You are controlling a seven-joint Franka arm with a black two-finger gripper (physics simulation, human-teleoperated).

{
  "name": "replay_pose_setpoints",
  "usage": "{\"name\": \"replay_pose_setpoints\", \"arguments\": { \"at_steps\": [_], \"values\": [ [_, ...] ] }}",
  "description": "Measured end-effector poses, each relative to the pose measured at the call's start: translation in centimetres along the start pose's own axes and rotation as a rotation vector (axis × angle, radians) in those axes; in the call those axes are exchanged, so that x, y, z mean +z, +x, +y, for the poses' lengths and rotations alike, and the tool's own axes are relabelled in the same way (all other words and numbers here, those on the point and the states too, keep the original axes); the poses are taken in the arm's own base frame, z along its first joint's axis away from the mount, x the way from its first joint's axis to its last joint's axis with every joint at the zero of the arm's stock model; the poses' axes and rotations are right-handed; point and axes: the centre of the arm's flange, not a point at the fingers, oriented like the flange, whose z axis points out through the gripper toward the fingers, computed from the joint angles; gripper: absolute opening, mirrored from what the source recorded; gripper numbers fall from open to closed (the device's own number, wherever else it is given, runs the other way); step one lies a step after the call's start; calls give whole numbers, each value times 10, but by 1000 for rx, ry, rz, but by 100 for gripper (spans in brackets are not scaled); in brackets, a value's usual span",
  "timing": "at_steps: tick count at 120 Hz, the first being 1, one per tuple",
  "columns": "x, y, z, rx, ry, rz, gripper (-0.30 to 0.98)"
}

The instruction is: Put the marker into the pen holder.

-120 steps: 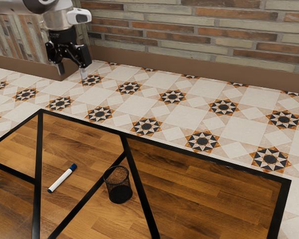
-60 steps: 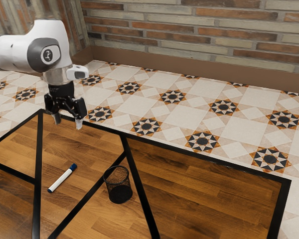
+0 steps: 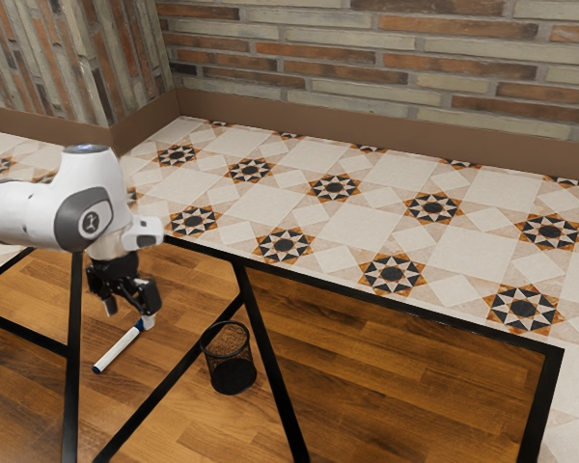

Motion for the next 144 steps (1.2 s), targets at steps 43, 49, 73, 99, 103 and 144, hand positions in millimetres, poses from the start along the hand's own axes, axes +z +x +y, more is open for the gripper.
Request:
{"name": "replay_pose_setpoints", "arguments": {
  "at_steps": [43, 49, 73, 99, 103, 144],
  "values": [
    [49, -4, -39, 38, 50, 1, 69],
    [53, -2, -42, 39, 52, -3, 69],
    [56, 26, -46, 57, 65, 13, 69],
    [70, 34, -48, 56, 47, -21, 69],
    [72, 33, -48, 56, 44, -26, 68],
    [72, 30, -48, 65, 32, -31, 39]
  ]
}}
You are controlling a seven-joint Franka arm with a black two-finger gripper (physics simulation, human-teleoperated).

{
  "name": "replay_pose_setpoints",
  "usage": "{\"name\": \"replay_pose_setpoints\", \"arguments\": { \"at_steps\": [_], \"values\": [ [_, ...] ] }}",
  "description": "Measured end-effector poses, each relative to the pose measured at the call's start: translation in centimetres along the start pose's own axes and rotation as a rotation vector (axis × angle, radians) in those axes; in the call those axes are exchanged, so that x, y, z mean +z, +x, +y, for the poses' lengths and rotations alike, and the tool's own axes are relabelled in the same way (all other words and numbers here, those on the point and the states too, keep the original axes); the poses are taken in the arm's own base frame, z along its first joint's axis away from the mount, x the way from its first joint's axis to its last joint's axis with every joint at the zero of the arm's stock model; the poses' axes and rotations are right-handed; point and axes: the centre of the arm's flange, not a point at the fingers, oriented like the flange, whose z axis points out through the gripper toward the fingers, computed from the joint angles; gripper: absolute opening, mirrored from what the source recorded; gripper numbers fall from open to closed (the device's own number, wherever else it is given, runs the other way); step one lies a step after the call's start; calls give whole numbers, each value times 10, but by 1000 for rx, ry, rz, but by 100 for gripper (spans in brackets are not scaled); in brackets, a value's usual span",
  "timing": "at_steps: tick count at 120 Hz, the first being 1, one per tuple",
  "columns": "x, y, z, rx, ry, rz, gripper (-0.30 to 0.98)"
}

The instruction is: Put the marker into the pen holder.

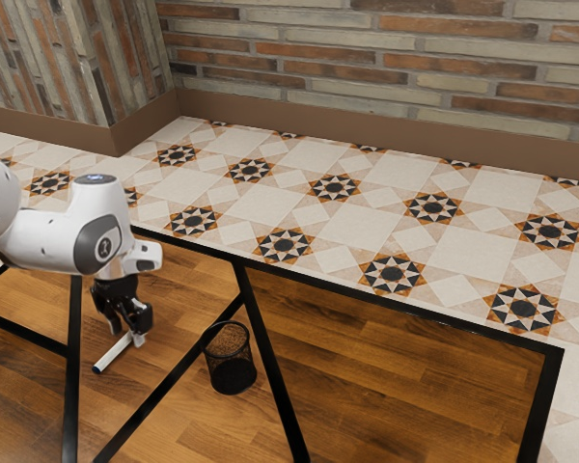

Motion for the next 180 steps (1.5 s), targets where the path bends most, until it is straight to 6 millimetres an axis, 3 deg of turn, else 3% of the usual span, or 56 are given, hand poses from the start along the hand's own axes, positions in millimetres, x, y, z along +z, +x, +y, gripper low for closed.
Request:
{"name": "replay_pose_setpoints", "arguments": {
  "at_steps": [17, 38, 72, 81, 88, 109, 118, 131, 152, 180],
  "values": [
    [1, -1, 0, -5, -10, 1, 22],
    [3, -1, 0, -4, -13, 1, 8],
    [6, 0, 1, 2, -8, -1, 0],
    [-5, 1, 6, 11, -5, 31, -1],
    [-30, -2, 22, 37, -1, 104, -2],
    [-109, -19, 94, 161, 48, 431, -4],
    [-140, -37, 108, 178, 71, 566, -4],
    [-165, -60, 129, 210, 94, 693, -5],
    [-166, -70, 172, 280, 101, 770, -5],
    [-139, -41, 209, 347, 90, 778, -6]
  ]
}}
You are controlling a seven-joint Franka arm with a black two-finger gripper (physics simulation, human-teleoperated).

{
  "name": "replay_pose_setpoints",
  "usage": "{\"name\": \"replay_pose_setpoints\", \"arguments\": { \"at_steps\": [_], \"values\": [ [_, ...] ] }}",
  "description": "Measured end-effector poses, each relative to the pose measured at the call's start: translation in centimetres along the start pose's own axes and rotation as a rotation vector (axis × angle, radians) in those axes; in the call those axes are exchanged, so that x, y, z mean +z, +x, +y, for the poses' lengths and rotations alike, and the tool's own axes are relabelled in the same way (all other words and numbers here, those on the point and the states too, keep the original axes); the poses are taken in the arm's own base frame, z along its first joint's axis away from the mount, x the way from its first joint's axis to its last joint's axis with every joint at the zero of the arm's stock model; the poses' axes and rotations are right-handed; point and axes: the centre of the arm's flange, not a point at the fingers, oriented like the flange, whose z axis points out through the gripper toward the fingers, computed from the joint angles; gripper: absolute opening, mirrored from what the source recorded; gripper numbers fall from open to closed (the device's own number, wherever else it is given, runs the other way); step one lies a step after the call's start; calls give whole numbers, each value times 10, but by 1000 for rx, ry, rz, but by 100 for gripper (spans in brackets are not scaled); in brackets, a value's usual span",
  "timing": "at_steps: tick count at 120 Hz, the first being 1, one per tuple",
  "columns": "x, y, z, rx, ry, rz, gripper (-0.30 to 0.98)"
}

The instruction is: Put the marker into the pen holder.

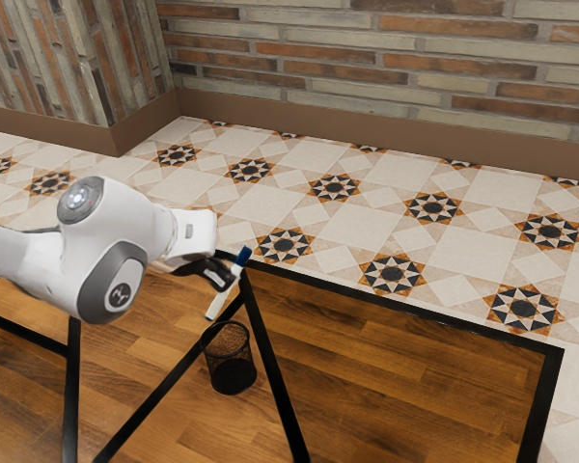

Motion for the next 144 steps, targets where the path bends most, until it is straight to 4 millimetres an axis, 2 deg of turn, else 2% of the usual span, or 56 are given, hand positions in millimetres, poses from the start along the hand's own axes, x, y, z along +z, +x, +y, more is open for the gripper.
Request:
{"name": "replay_pose_setpoints", "arguments": {
  "at_steps": [14, 32, 55, 75, 92, 103, 109, 124, 144],
  "values": [
    [18, -5, 7, 3, -10, -1, -6],
    [21, 1, 20, 17, -19, 26, -6],
    [32, -18, 24, 1, -25, 0, -5],
    [45, -27, 26, -8, -33, -23, -4],
    [46, -28, 29, -3, -38, -26, 10],
    [36, -35, 54, 24, -57, -25, 16],
    [32, -34, 60, 30, -62, -20, 19],
    [27, -31, 58, 19, -57, -11, 40],
    [1, -7, 48, 14, -49, 12, 55]
  ]
}}
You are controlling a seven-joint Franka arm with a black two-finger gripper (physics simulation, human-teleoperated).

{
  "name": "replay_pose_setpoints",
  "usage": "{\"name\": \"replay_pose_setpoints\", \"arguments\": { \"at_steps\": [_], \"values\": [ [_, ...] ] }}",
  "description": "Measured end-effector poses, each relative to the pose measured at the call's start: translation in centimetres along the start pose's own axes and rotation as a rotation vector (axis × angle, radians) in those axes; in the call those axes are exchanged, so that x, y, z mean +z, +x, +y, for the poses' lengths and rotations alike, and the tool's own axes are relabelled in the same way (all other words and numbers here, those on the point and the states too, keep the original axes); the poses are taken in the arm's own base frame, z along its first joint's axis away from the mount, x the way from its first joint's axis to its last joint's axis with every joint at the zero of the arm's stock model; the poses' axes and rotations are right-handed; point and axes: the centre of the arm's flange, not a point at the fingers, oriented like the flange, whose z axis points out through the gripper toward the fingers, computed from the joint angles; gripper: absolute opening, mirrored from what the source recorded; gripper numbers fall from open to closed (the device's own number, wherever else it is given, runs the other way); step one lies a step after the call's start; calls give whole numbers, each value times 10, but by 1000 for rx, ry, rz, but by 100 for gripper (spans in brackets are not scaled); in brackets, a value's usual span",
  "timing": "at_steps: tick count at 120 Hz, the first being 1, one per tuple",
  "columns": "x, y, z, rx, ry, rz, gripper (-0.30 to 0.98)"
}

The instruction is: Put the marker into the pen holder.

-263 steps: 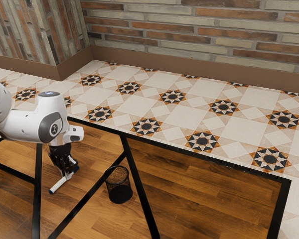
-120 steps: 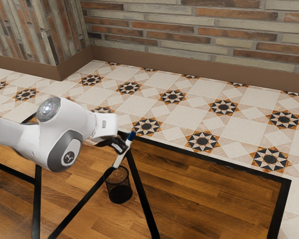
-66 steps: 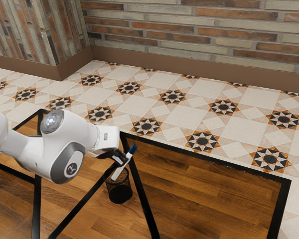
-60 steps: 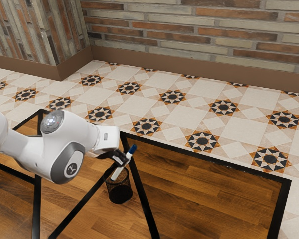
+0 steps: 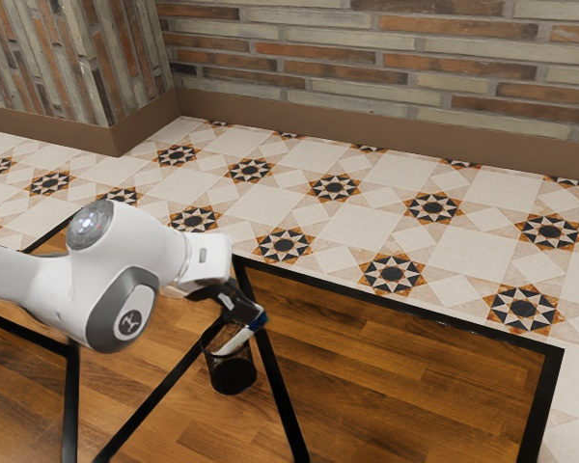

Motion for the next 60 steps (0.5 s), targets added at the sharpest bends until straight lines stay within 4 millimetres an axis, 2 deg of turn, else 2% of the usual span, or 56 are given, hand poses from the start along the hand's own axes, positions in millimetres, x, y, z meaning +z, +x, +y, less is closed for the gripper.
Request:
{"name": "replay_pose_setpoints", "arguments": {
  "at_steps": [4, 8, 12, 21, 27, 33, 43, 52, 60],
  "values": [
    [-6, 11, -7, -9, -4, -5, 57],
    [-12, 27, -21, -34, -10, -18, 59],
    [-17, 49, -44, -70, -19, -43, 60],
    [-31, 121, -107, -105, -32, -125, 63],
    [-38, 147, -138, -120, -30, -202, 64],
    [-46, 159, -165, -146, -22, -275, 65],
    [-53, 161, -199, -200, -16, -393, 66],
    [-55, 156, -209, -234, -23, -482, 67],
    [-71, 165, -213, -251, -22, -514, 67]
  ]
}}
